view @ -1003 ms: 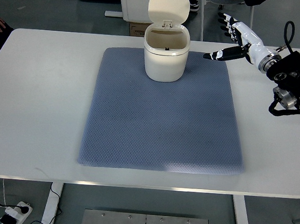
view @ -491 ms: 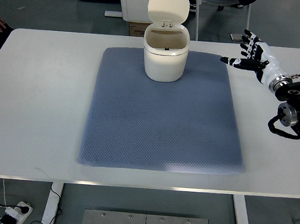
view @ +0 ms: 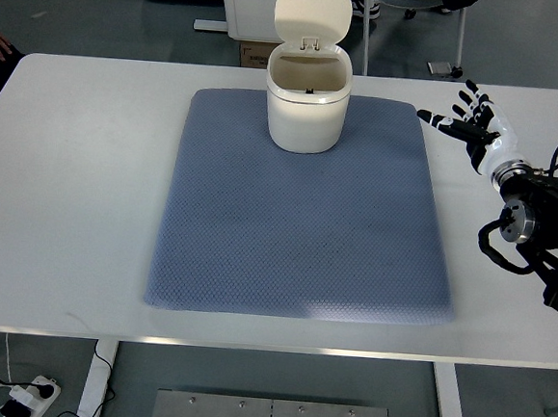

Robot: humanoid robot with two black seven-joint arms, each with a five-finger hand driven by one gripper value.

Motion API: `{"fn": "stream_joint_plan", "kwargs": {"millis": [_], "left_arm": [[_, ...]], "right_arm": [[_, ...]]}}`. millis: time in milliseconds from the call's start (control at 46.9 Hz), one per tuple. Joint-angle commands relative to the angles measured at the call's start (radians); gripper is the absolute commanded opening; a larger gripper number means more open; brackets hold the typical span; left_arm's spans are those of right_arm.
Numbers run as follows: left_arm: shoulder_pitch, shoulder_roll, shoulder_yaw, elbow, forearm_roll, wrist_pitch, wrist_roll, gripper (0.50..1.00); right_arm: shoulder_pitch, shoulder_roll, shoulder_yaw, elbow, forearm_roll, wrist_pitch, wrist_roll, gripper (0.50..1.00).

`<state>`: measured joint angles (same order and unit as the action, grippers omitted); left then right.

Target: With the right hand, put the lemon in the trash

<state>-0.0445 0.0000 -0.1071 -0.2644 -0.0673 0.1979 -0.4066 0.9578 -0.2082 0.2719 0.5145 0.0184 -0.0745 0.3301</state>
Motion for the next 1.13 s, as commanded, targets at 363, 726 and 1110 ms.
{"fn": "stream_joint_plan", "kwargs": {"millis": [363,726,1110], "left_arm": [[0.0,0.0,0.0,-0.001,0.0,0.0,0.0,1.0],[0.0,0.0,0.0,0.001,0.0,0.0,0.0,1.0],[0.0,0.0,0.0,0.001,0.0,0.0,0.0,1.0]], "right_arm": [[-0.025,0.065,0.164,-0.05,0.035,0.007,-0.052,1.0],[-0.031,0.084,0.27,-0.131,0.161,-0.002,-0.069,1.0],[-0.053,0.105,0.293,-0.133,0.164,-0.004,-0.072,1.0]]}}
